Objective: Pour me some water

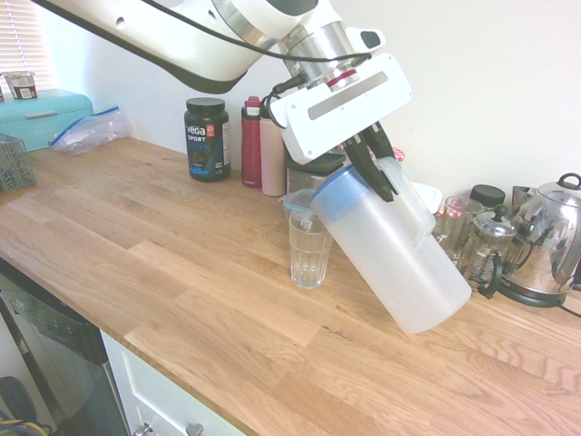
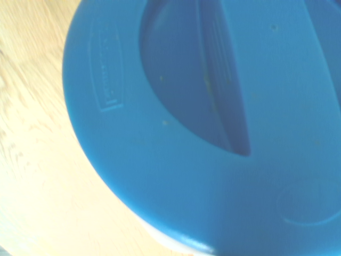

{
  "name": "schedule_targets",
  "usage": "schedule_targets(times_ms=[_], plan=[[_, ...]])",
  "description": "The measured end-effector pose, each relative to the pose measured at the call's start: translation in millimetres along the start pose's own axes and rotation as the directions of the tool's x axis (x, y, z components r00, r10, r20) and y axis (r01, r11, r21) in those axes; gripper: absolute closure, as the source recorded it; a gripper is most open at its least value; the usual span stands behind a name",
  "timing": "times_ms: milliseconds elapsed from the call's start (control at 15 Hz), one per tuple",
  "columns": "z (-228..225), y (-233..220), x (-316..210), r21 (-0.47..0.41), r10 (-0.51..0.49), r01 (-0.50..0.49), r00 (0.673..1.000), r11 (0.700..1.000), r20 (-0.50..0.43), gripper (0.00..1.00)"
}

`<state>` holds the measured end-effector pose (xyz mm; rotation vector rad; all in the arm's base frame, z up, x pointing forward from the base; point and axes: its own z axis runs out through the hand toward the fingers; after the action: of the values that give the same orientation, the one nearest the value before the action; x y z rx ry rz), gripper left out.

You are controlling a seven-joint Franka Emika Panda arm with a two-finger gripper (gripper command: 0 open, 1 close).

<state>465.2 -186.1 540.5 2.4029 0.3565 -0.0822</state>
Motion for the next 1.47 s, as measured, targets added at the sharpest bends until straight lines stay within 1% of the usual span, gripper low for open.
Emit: schedule_targets(times_ms=[200, 600, 733, 867, 1067, 1267, 1333, 1467], plan=[[5, -8, -1, -0.023, -0.015, 0.015, 1.000, 1.000, 0.003, 1.00], [6, -15, -8, -0.037, -0.018, 0.018, 1.000, 0.999, -0.003, 1.00], [5, -14, -9, -0.036, -0.009, 0.008, 1.000, 0.999, -0.009, 1.00], [-3, -6, -15, -0.016, 0.028, -0.028, 0.999, 0.999, -0.033, 1.00], [-39, 26, -34, 0.057, 0.108, -0.102, 0.988, 0.993, -0.109, 1.00], [-91, 64, -65, 0.165, 0.186, -0.156, 0.965, 0.974, -0.185, 1.00], [-110, 73, -73, 0.208, 0.220, -0.177, 0.953, 0.962, -0.206, 1.00], [-147, 82, -83, 0.328, 0.289, -0.206, 0.929, 0.922, -0.230, 1.00]])
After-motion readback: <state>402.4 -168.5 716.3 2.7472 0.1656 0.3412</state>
